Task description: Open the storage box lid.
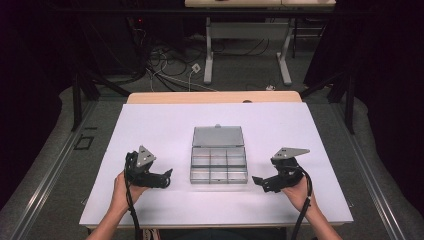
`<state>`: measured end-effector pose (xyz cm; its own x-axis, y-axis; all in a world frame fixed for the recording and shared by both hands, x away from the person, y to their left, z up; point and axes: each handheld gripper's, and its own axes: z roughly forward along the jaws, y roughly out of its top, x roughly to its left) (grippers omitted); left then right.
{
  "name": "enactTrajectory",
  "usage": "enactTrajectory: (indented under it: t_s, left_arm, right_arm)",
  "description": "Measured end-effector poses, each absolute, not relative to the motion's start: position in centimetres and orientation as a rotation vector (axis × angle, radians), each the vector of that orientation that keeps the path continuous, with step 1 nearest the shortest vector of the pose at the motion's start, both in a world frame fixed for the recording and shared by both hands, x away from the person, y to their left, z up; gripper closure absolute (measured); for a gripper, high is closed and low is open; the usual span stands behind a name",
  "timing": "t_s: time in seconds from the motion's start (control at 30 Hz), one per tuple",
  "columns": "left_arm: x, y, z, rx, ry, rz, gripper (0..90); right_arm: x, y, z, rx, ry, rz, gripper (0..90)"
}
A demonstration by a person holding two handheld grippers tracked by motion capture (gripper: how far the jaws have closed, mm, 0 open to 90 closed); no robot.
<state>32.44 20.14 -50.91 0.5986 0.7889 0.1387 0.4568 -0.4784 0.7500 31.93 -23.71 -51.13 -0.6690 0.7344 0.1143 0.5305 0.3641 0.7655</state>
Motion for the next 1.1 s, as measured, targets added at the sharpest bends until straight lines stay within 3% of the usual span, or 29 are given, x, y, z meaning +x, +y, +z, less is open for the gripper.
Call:
enactTrajectory:
  t_s: [0.4,1.1]
  left_arm:
    - [32.6,20.6,-51.0,2.160,0.971,0.623,0.1]
    - [32.8,20.4,-51.5,2.171,0.969,0.617,0.1]
  right_arm:
    - [29.6,-24.6,-51.6,1.083,2.396,1.151,0.0]
    - [29.9,-24.7,-51.8,1.068,2.396,1.181,0.0]
